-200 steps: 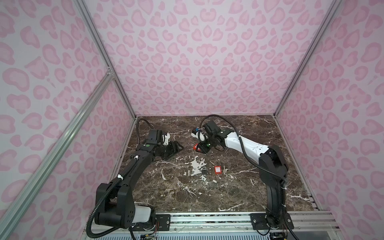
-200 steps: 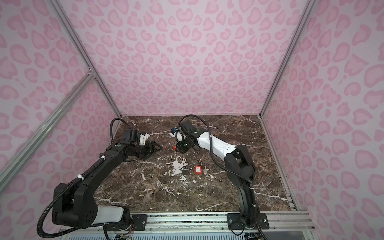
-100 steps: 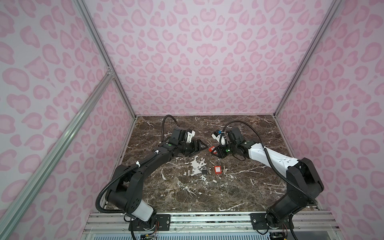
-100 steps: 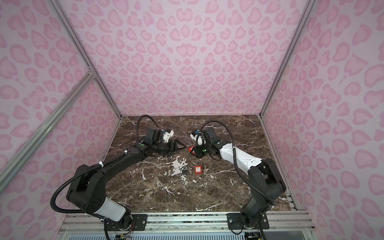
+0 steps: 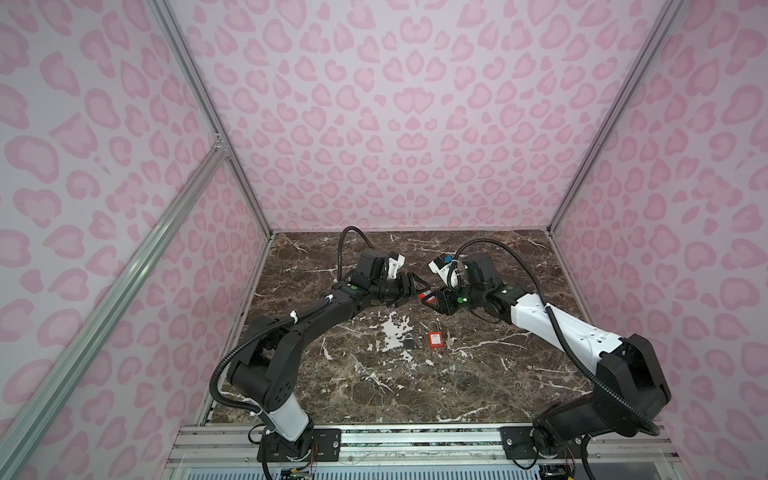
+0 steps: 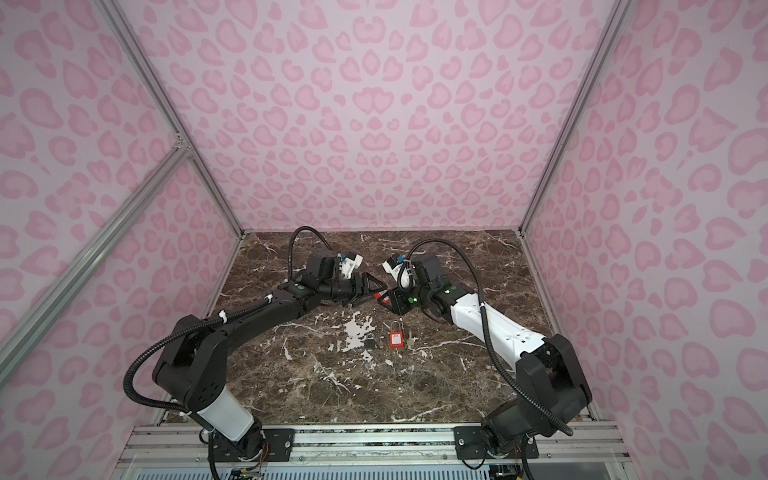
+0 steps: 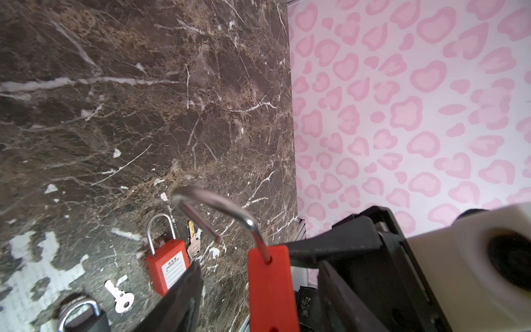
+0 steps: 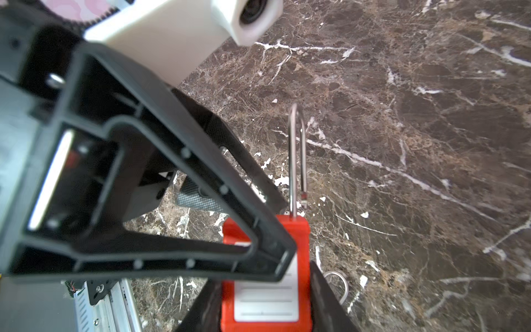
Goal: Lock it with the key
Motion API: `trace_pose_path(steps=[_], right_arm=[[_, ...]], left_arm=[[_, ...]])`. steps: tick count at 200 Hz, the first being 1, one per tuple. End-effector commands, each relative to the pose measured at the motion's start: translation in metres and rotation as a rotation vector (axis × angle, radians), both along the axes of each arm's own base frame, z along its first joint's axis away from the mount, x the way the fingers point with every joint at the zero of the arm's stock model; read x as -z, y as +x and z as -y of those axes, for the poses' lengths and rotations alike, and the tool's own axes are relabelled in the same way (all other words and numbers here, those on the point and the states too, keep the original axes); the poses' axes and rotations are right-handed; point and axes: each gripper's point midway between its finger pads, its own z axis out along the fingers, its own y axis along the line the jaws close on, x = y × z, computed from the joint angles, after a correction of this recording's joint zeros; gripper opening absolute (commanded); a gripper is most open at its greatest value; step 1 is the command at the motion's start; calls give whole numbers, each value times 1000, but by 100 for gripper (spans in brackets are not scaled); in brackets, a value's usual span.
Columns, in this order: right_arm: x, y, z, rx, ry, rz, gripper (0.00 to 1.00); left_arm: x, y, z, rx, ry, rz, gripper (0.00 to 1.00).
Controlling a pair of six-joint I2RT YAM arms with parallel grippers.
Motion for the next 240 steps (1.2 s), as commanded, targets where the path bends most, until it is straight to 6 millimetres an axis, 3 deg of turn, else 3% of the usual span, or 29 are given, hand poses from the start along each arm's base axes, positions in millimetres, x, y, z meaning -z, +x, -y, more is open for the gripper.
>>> trace_pose_path(steps=[1, 46, 52, 79, 108, 141, 156, 190, 215, 240], right_arm=[[-5, 0, -6, -21, 37, 7, 35], [-3, 0, -9, -30, 43, -11, 36], [-3, 0, -10, -31, 43, -10, 36], [-3, -1, -9, -33, 41, -14, 38], [-5, -1, -6, -20, 36, -4, 62], [-15, 2, 6, 29, 56, 16, 71], [-25, 6, 16, 72, 93, 27, 72], [-77, 18, 49, 212, 342, 53, 72], [-96, 30, 72, 373, 416, 59, 71], [-116, 29, 65, 346, 517, 59, 71]], left_arm=[[-7, 2, 8, 12, -42, 19, 60], [-3, -2, 12, 20, -46, 14, 37], [-3, -1, 12, 17, -45, 14, 30], [-3, 0, 12, 15, -43, 19, 15], [-4, 1, 12, 13, -42, 25, 7], [-16, 6, 8, -23, -38, 70, 6], [-31, 13, 0, -82, -45, 127, 4], [-95, 24, -13, -197, -130, 330, 4], [-148, 20, -25, -251, -236, 515, 4], [-185, 12, -37, -291, -309, 643, 4]])
